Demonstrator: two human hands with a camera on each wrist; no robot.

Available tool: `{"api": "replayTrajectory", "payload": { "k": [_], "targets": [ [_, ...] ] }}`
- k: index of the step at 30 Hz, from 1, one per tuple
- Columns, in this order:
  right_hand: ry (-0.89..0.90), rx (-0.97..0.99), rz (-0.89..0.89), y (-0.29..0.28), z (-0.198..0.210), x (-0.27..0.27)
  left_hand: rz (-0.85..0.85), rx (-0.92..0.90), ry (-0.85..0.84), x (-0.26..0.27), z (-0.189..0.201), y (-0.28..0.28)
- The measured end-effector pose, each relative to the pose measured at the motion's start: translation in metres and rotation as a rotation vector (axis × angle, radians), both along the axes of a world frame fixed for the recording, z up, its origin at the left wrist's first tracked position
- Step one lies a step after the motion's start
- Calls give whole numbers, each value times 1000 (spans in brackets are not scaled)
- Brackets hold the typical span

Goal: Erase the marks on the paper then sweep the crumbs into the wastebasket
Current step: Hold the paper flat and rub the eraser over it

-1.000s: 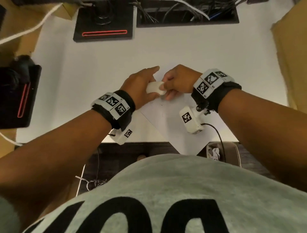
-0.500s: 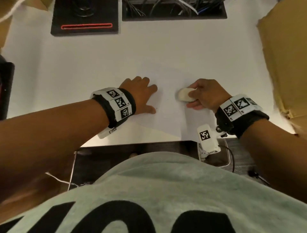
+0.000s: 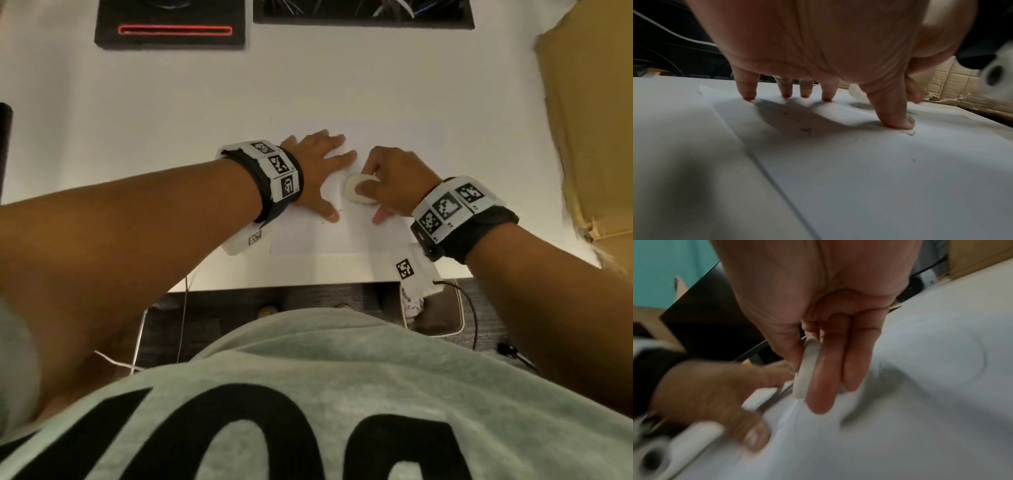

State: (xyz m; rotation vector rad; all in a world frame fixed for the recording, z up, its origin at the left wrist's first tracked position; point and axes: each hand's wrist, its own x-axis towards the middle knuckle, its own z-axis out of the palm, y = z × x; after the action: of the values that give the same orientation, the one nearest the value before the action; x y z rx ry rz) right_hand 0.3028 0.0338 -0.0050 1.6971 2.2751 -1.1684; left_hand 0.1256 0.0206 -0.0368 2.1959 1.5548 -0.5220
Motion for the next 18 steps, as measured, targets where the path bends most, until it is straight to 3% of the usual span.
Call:
{"api": "replayTrajectory", "payload": {
  "k": [3,8,12,16,18],
  "targets": [
    [-77,9,56,-5,-2,-8,-19,1,-5,0,-1,0],
    [-76,125,-36,1,3,-13,2,5,-32,0,-3,-1],
    [-54,62,38,-21,-5,-6,-1,7,-21,0,-4,-1],
    [-27,127,-88,0,-3,-15,10,0,-51,-1,-6,0],
    [-49,127,-53,-5,-4,-12,5,-5,-44,0,-7,0]
  ]
}}
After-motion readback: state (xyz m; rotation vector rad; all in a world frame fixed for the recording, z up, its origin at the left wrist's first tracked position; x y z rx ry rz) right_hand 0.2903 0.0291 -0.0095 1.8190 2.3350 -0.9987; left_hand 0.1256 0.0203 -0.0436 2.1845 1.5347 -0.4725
